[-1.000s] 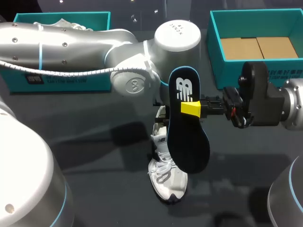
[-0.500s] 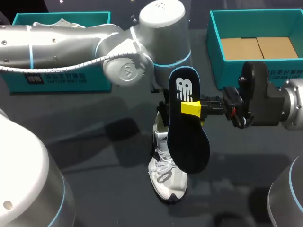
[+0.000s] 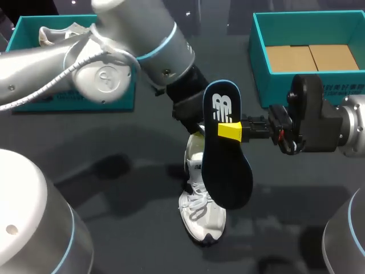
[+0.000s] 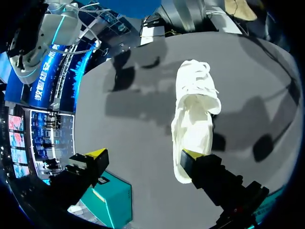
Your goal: Take the shoe out of the shoebox, open the shoe tongue, remove and reinsert the insole, then place the shoe into the shoebox
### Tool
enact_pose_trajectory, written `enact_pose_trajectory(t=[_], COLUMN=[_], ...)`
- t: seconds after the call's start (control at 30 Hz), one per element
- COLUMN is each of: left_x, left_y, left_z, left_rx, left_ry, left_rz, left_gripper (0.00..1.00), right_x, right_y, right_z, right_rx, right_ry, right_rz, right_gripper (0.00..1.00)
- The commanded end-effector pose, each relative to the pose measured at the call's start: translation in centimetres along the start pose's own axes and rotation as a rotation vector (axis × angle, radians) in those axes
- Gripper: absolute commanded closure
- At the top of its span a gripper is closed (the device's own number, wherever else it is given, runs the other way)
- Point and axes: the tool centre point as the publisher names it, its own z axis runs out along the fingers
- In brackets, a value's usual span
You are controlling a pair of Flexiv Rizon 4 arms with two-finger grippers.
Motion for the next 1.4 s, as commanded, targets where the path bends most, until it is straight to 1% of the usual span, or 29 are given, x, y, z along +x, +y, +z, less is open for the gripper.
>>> enact_pose_trajectory(t=[0.03,0.5,0.57,0.63,0.73,0.87,0.93,1.13,1.33,1.4], left_x=[0.3,0.3,0.4,0.4,0.1,-0.5,-0.8,-1.5,-2.0,-2.1], left_y=[-0.6,-0.6,-0.3,0.0,0.3,0.5,0.5,0.1,0.2,0.3], left_z=[-3.2,-3.2,-3.4,-3.7,-4.3,-5.3,-6.0,-7.3,-8.0,-8.4], left_rx=[-0.014,-0.014,-0.009,-0.025,-0.038,-0.021,-0.012,-0.024,-0.044,-0.038], left_ry=[-0.187,-0.187,-0.211,-0.234,-0.293,-0.391,-0.438,-0.569,-0.663,-0.692], left_rz=[0.013,0.013,-0.005,-0.015,-0.017,-0.017,-0.012,-0.008,0.009,0.017], left_gripper=[0.0,0.0,0.0,0.0,0.0,0.0,0.0,0.0,0.0,0.0], right_x=[0.5,0.5,0.5,0.5,0.5,0.5,0.5,0.5,0.5,0.5], right_y=[0.1,0.1,0.1,0.1,0.1,0.1,0.1,0.1,0.1,0.1], right_z=[0.5,0.5,0.5,0.5,0.5,0.5,0.5,0.5,0.5,0.5], right_rx=[-0.001,-0.001,-0.001,-0.001,-0.001,-0.001,-0.001,-0.001,-0.001,-0.001], right_ry=[-0.012,-0.012,-0.012,-0.012,-0.012,-0.012,-0.012,-0.012,-0.012,-0.012], right_rz=[0.0,0.0,0.0,0.0,0.0,0.0,0.0,0.0,0.0,0.0], right_gripper=[1.0,1.0,1.0,1.0,1.0,1.0,1.0,1.0,1.0,1.0])
